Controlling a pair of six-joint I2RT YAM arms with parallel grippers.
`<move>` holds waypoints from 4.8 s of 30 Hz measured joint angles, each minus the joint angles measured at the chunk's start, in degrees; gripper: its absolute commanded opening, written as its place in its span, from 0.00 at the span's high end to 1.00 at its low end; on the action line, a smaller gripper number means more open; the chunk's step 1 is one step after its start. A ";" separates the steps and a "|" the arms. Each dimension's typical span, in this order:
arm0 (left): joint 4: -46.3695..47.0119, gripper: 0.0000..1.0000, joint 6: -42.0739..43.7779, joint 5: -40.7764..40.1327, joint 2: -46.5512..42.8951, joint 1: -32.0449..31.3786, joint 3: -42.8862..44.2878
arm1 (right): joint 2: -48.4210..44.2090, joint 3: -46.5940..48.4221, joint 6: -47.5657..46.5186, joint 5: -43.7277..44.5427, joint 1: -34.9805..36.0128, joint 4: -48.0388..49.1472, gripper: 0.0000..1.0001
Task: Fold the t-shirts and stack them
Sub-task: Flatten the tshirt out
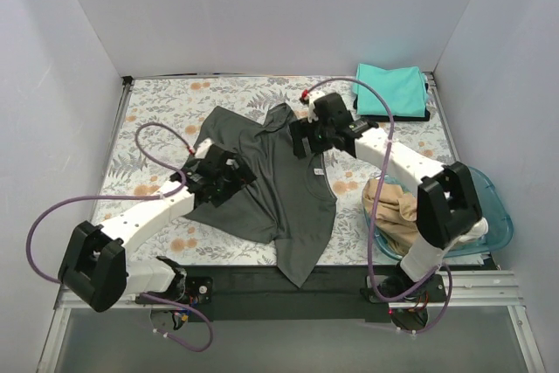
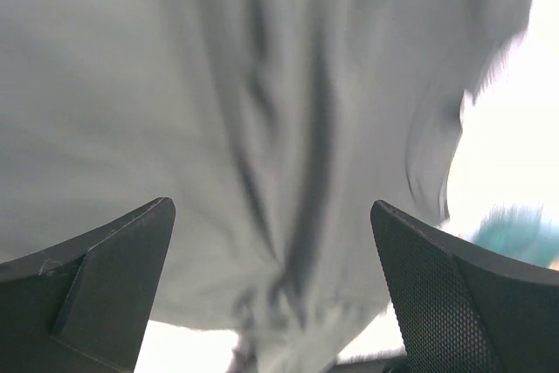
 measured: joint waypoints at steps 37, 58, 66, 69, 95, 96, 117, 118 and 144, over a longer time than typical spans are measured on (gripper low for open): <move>13.75 0.02 2.38 7.69 19.80 30.64 3.76 | 20.44 6.67 6.64 -3.98 -13.86 4.81 0.02; 2.93 0.02 -1.68 -1.60 -12.83 30.91 -2.43 | -24.59 -16.55 6.27 7.54 -12.52 11.80 0.02; -2.91 0.10 -4.52 -5.99 -10.86 36.00 -11.13 | -33.94 -34.84 11.04 0.57 -13.90 17.29 0.02; -1.99 0.20 -4.00 -5.55 -8.15 40.17 -12.57 | -34.38 -35.91 10.99 -2.64 -13.90 17.51 0.02; 12.98 1.00 1.20 1.66 9.38 44.50 -9.16 | -40.06 -40.57 10.97 -8.22 -13.90 16.98 0.07; 13.25 1.00 1.33 1.84 8.90 44.50 -9.62 | -39.60 -40.52 10.95 -8.26 -13.79 16.48 0.07; 8.33 1.00 1.62 -0.74 -1.29 44.50 -13.94 | -14.29 -32.57 10.99 1.27 -0.26 6.67 0.44; 8.22 1.00 1.62 -0.76 -1.25 44.50 -13.94 | -13.79 -32.54 11.04 1.68 -0.22 6.36 0.47; 5.18 1.00 1.86 -2.14 -3.80 44.50 -13.35 | -6.73 -26.71 13.18 6.67 0.48 5.25 0.99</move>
